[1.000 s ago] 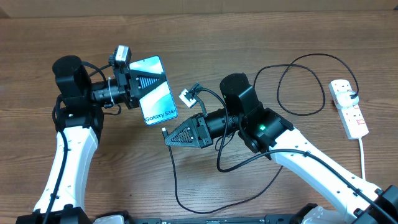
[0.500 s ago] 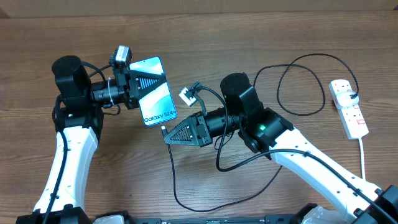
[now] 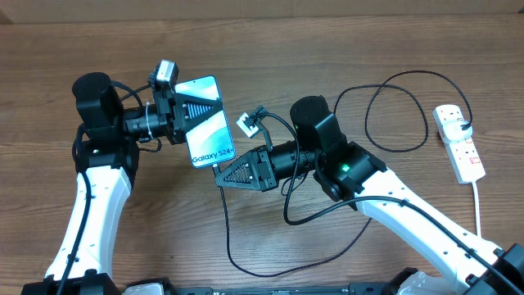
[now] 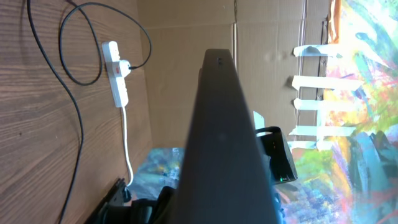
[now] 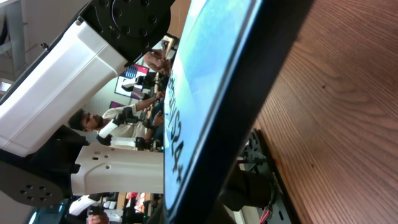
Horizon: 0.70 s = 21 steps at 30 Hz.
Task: Plug charger to phone and switch on socket
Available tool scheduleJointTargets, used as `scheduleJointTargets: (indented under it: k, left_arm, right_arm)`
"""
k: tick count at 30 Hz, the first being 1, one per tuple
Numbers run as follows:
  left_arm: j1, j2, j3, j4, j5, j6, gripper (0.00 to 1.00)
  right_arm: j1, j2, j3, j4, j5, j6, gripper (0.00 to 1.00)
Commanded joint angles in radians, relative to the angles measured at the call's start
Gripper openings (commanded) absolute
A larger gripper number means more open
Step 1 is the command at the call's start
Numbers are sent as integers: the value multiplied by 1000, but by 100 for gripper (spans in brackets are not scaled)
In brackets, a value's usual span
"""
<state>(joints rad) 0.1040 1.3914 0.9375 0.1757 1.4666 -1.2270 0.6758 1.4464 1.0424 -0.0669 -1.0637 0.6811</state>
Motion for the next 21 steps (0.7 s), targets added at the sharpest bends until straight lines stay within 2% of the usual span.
scheduleJointTargets:
  k: [1,5,21]
  left_arm:
    - [-7,-10,7,24,27,24,4]
    - [-6,-10,7,71,27,23,4]
    - [-6,-10,7,73,33,26,5]
  right_arm:
    - [4,-10,19,10,7,21,4]
    - [4,-10,19,10,-37,26,4]
    - [3,-10,19,10,-78,27,4]
